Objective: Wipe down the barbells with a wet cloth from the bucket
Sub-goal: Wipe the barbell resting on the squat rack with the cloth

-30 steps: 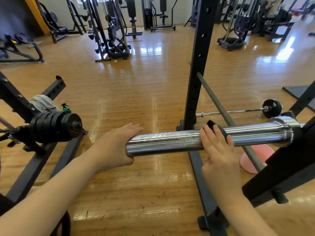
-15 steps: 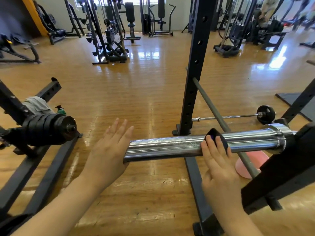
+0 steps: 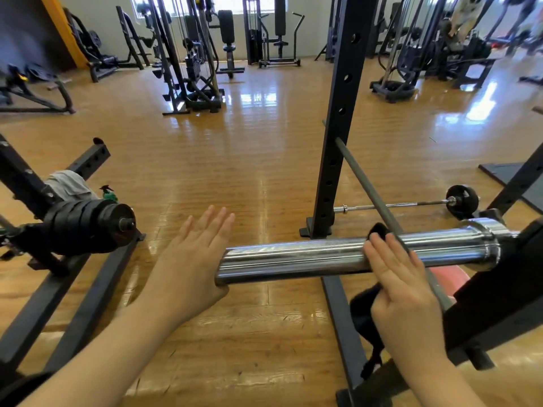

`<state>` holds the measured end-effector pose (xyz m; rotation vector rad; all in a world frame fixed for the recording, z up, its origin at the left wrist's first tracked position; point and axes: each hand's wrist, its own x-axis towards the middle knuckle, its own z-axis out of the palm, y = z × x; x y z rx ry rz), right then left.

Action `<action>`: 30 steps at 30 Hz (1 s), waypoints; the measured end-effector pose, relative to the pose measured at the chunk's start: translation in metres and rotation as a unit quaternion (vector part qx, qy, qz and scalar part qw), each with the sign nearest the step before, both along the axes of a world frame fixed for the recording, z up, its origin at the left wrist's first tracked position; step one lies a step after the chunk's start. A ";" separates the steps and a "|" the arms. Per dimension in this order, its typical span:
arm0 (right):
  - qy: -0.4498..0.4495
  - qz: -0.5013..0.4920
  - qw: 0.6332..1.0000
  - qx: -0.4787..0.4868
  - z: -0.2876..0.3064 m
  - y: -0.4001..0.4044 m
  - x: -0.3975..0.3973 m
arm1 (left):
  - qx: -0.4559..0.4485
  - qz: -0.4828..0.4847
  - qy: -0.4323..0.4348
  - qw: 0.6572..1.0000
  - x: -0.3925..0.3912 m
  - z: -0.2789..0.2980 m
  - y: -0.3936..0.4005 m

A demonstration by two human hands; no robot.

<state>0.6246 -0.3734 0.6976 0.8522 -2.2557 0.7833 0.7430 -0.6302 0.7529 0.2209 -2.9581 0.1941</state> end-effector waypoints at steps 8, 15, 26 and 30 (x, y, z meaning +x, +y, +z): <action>0.012 0.020 1.000 0.001 0.000 -0.027 0.015 | 0.009 -0.002 0.086 0.996 -0.001 -0.022 0.006; -0.029 -0.046 0.998 -0.023 0.010 -0.018 0.002 | 0.079 0.023 0.059 0.995 -0.006 -0.010 0.005; -0.072 -0.069 0.995 0.000 0.021 -0.018 0.003 | 0.095 0.034 0.048 0.994 -0.004 -0.008 0.007; -0.027 -0.021 0.999 0.025 0.014 -0.053 0.028 | 0.100 0.036 0.045 0.993 -0.004 -0.009 0.008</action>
